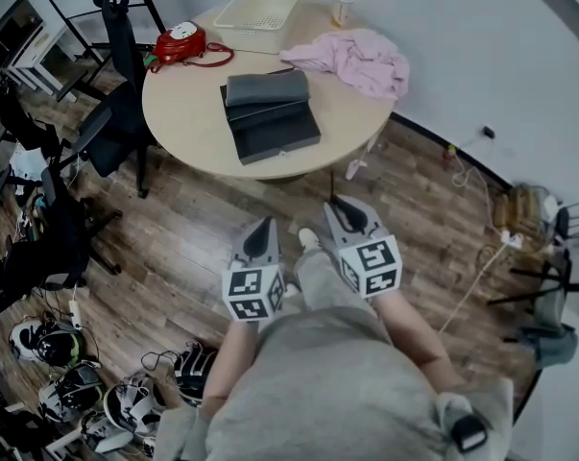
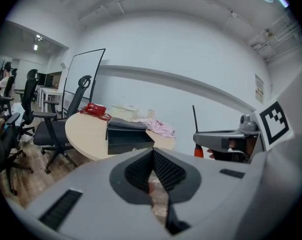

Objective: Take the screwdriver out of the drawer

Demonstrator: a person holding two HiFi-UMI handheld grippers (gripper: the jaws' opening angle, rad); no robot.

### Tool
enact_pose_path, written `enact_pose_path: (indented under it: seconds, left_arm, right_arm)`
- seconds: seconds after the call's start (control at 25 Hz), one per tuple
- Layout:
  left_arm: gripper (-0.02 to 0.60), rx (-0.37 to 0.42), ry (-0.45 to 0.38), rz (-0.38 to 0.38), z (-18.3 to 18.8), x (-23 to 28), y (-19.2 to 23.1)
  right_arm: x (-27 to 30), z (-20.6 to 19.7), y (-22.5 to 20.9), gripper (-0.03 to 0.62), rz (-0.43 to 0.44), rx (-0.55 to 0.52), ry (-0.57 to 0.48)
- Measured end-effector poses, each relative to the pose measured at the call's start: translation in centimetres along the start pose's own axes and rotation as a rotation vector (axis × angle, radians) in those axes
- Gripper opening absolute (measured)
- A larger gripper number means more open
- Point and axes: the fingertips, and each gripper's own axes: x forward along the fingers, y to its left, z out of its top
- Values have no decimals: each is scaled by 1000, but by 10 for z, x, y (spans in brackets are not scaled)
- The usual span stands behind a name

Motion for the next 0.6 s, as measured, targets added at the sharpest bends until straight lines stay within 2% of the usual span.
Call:
enact_pose_path:
  seconds: [0.6]
  left_arm:
    - [-2, -3, -2, 3, 2, 1, 6]
  right_arm:
    - [0, 12, 13, 52, 18, -20, -15]
